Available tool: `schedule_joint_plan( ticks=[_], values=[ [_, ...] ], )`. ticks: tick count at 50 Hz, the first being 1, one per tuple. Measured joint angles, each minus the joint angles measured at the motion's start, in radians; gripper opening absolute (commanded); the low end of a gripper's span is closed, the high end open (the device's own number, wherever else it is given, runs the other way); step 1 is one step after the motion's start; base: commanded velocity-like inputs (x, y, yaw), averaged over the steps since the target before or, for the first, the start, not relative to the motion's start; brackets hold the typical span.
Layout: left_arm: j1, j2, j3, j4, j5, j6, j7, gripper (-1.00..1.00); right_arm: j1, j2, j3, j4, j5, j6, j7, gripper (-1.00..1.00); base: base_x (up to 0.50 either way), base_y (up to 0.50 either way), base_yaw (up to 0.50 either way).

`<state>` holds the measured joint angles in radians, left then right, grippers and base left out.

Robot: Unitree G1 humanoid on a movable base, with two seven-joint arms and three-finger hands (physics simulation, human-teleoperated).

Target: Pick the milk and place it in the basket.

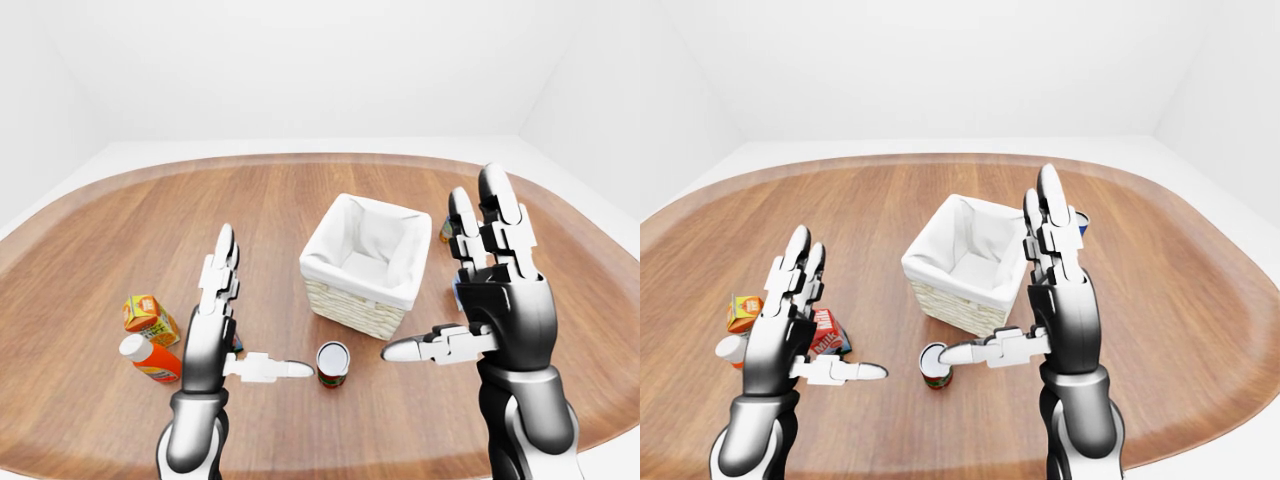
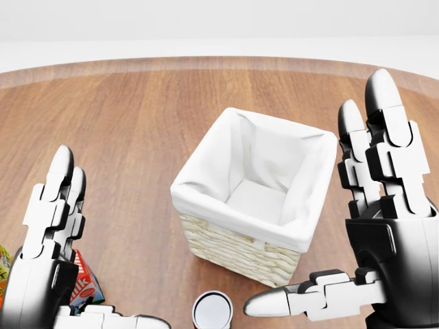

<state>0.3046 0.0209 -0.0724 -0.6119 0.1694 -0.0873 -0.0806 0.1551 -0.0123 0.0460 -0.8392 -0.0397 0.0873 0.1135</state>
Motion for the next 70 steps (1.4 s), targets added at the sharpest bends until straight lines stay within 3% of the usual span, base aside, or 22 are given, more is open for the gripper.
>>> schedule_joint_plan(
  ticks=[13, 27, 39, 55, 70],
  values=[
    [-0.018, 0.000, 0.021, 0.013, 0.010, 0.004, 0.000, 1.00, -0.002, 0.000, 0.000, -0.013, 0.004, 0.000, 0.000, 1.00, 0.08, 0.00, 0.00],
    [-0.098, 0.009, 0.181, 0.125, 0.036, 0.000, -0.011, 1.00, -0.003, 0.000, 0.009, -0.023, 0.003, 0.000, -0.001, 1.00, 0.00, 0.00, 0.00],
    [-0.124, 0.015, 0.255, 0.193, 0.086, 0.000, -0.021, 1.00, -0.004, 0.000, 0.013, -0.024, 0.004, 0.000, -0.004, 1.00, 0.00, 0.00, 0.00],
    [-0.141, 0.037, 0.276, 0.316, 0.215, 0.000, -0.005, 1.00, -0.004, 0.000, 0.019, -0.024, 0.000, 0.000, -0.010, 1.00, 0.00, 0.00, 0.00],
    [-0.218, 0.095, 0.292, 0.513, 0.306, 0.000, 0.060, 1.00, -0.007, 0.000, 0.022, -0.025, -0.002, 0.000, -0.013, 1.00, 0.00, 0.00, 0.00]
  ],
)
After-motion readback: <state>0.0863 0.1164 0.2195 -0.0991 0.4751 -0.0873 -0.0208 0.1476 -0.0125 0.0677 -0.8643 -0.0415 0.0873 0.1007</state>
